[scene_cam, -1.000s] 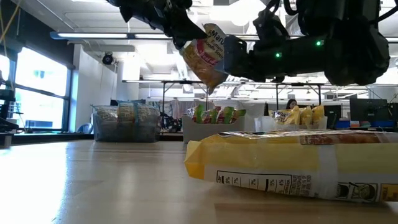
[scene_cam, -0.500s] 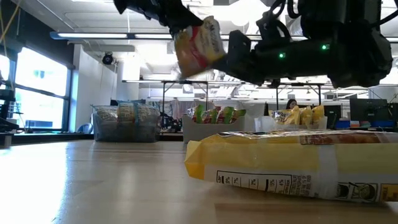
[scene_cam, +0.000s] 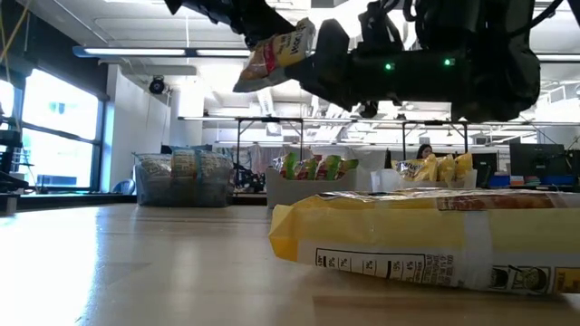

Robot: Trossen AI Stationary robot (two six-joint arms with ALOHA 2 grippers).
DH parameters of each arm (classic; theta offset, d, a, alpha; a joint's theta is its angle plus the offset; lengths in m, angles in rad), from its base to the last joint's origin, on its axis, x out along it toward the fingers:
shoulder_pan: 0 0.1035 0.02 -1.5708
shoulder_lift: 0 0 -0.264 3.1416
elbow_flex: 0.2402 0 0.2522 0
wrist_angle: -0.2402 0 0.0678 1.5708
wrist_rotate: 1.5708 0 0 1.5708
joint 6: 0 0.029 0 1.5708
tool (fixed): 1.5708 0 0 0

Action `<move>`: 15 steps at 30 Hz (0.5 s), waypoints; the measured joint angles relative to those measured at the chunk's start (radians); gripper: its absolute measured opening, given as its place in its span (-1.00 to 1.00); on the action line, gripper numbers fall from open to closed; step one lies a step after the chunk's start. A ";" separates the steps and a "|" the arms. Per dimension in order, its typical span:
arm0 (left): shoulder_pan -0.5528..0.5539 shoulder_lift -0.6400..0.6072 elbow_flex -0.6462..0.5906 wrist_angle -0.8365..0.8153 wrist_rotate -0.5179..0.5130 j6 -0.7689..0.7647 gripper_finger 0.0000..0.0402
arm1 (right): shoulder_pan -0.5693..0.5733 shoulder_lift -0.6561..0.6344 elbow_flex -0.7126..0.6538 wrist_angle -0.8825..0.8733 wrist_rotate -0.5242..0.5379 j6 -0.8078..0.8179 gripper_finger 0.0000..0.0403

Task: Sort Maruchan noodles
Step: Put the blue noodle pack into the black bin

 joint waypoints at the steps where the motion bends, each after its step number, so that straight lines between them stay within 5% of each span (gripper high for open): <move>1: 0.000 0.000 0.000 0.003 -0.002 0.000 -1.00 | 0.005 0.000 0.000 0.002 0.001 0.005 0.17; 15: 0.026 -0.003 -0.002 -0.006 -0.076 -0.006 -1.00 | 0.018 0.000 0.000 0.003 -0.024 0.135 0.17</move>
